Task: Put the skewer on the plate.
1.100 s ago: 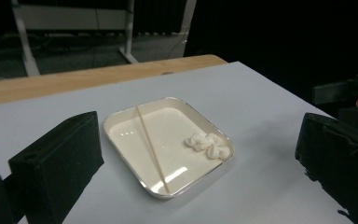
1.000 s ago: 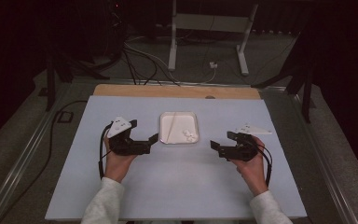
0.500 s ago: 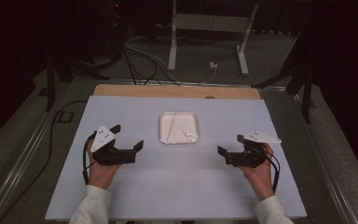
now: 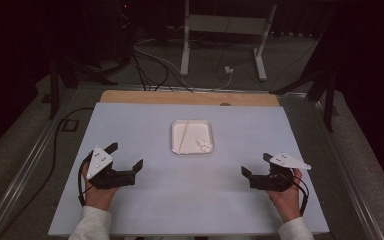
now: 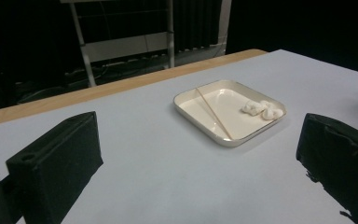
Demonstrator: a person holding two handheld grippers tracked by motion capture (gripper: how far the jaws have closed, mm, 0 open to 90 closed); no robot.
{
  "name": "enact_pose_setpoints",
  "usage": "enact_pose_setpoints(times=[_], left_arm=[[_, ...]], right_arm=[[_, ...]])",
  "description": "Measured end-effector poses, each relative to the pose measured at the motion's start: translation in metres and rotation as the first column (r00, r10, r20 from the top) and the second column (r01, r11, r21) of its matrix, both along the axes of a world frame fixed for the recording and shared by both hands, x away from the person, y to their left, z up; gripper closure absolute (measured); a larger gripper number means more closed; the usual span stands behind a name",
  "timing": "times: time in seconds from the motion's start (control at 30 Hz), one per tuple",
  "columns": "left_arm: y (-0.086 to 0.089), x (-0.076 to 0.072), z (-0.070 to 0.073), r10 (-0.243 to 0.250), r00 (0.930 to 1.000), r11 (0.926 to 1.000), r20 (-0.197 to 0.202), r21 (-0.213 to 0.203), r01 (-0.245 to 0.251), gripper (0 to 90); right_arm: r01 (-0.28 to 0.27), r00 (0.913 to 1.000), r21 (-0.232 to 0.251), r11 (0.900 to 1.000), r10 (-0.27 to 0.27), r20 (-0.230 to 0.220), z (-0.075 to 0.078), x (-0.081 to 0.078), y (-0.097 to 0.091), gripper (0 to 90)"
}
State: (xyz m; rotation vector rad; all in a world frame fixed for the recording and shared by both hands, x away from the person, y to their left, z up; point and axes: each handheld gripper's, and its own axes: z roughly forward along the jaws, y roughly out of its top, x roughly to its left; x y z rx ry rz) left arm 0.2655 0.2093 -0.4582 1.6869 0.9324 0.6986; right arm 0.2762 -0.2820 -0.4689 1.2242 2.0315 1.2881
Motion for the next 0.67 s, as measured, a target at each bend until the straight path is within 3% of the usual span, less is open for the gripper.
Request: enact_pose_setpoints(times=[0.27, 0.67], left_arm=[[0.012, -0.009, -0.011, 0.019, 0.9995, 0.9998, -0.024, -0.004, -0.019, 0.8], [0.018, -0.012, -0.017, 0.039, 0.9985, 0.9991, -0.038, -0.012, -0.040, 0.8]], right_arm=[[0.043, 0.9984, 0.059, 0.9973, -0.045, 0.034, -0.006, -0.012, -0.017, 1.9], [0.077, 0.9943, 0.057, 0.9954, -0.081, 0.070, -0.008, -0.017, -0.030, 1.9]])
